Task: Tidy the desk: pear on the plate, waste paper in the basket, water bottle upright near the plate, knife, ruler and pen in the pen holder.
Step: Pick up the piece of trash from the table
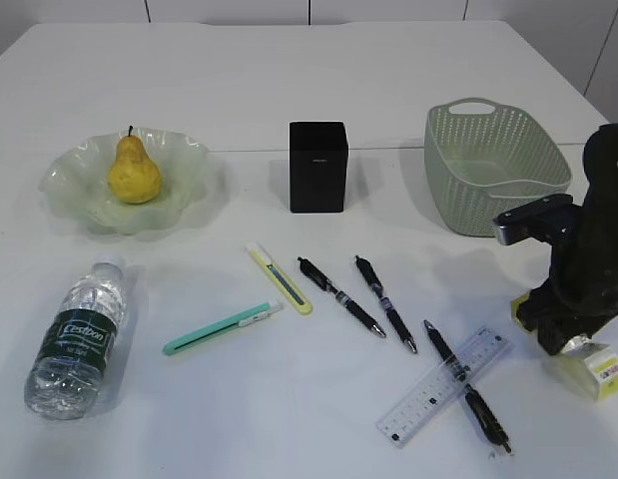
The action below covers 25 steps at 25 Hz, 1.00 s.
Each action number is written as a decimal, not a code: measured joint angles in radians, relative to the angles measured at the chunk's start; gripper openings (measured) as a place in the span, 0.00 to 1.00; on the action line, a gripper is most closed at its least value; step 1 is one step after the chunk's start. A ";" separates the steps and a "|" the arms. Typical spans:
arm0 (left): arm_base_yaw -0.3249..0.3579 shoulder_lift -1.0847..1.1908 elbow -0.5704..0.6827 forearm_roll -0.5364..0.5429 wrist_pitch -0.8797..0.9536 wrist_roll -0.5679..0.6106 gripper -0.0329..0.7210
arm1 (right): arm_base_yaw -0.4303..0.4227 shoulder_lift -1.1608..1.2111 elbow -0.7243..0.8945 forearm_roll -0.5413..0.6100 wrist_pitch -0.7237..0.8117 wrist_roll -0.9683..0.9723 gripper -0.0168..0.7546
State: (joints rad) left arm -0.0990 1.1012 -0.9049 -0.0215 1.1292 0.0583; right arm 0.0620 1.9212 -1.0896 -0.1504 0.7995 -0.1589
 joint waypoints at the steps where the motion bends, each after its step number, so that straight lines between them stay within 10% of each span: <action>1: 0.000 0.000 0.000 0.000 0.000 0.000 0.69 | 0.000 0.000 0.000 0.000 0.000 0.001 0.53; 7: 0.000 0.000 0.000 0.000 0.000 0.000 0.69 | 0.000 0.000 0.000 0.000 0.000 0.001 0.32; 25: 0.000 0.000 0.000 0.000 -0.005 0.000 0.68 | 0.000 -0.095 -0.026 0.000 0.061 0.017 0.29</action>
State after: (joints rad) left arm -0.0990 1.1012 -0.9049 -0.0215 1.1243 0.0583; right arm 0.0620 1.8264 -1.1157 -0.1504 0.8602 -0.1423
